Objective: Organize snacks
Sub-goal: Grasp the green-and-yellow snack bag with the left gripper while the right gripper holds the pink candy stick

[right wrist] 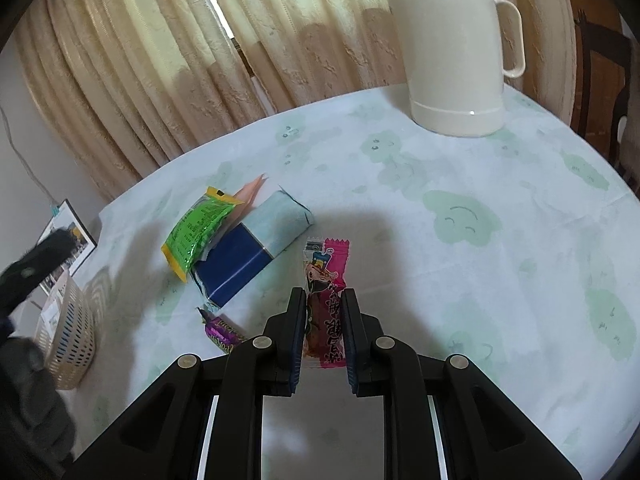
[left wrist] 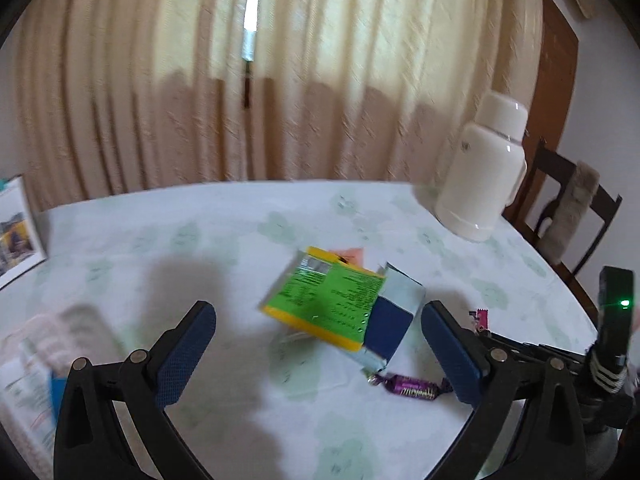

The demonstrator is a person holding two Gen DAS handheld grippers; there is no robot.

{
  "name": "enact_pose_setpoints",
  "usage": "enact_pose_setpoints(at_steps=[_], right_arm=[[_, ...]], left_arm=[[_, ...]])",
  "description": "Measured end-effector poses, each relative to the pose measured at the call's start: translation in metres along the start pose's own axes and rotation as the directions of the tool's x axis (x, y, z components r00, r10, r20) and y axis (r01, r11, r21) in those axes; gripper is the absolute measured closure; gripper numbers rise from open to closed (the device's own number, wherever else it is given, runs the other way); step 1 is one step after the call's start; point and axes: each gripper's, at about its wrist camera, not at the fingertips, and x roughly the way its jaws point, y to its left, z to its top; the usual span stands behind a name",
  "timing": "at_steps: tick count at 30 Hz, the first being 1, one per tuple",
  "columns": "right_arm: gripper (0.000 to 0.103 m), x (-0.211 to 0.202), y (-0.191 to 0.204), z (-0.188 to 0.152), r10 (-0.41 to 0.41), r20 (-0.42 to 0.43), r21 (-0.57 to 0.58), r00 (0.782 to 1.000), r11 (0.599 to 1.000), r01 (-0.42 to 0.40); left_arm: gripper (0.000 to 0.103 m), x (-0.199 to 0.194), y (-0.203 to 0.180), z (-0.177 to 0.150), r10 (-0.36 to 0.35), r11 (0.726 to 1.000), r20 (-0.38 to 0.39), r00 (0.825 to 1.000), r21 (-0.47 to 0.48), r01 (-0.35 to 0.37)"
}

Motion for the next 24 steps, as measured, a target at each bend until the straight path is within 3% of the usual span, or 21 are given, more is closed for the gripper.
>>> enact_pose_setpoints(at_steps=[4, 10, 15, 18, 20, 22, 24], right_arm=[[0.084, 0.004, -0.005, 0.000, 0.022, -0.023, 0.042, 0.999, 0.999, -0.021], [0.084, 0.004, -0.007, 0.001, 0.022, -0.026, 0.060, 0.999, 0.998, -0.020], [0.084, 0.011, -0.010, 0.001, 0.006, -0.052, 0.078, 0.999, 0.997, -0.002], [0.084, 0.011, -0.011, 0.001, 0.007, -0.055, 0.082, 0.998, 0.997, -0.003], [0.084, 0.011, -0.012, 0.001, 0.005, -0.052, 0.083, 0.999, 0.997, -0.001], [0.084, 0.010, -0.012, 0.001, 0.006, -0.048, 0.084, 0.999, 0.996, -0.002], [0.084, 0.010, -0.011, 0.000, 0.006, -0.047, 0.083, 0.999, 0.997, -0.002]], left_arm=[[0.001, 0.035, -0.004, 0.007, -0.093, 0.995, -0.067, 0.993, 0.014, 0.094], [0.001, 0.071, -0.008, 0.016, -0.099, 0.991, -0.123, 0.987, 0.079, 0.109], [0.001, 0.088, -0.015, 0.013, -0.183, 0.969, -0.210, 0.961, 0.124, 0.211], [0.002, 0.103, -0.013, 0.011, -0.145, 0.975, -0.244, 0.959, 0.128, 0.180], [0.008, 0.109, -0.007, 0.011, -0.103, 0.986, -0.249, 0.963, 0.105, 0.133], [0.036, 0.114, 0.002, 0.010, -0.060, 0.994, -0.257, 0.965, 0.069, 0.080], [0.041, 0.114, 0.014, 0.009, -0.094, 0.995, -0.260, 0.961, 0.006, 0.099]])
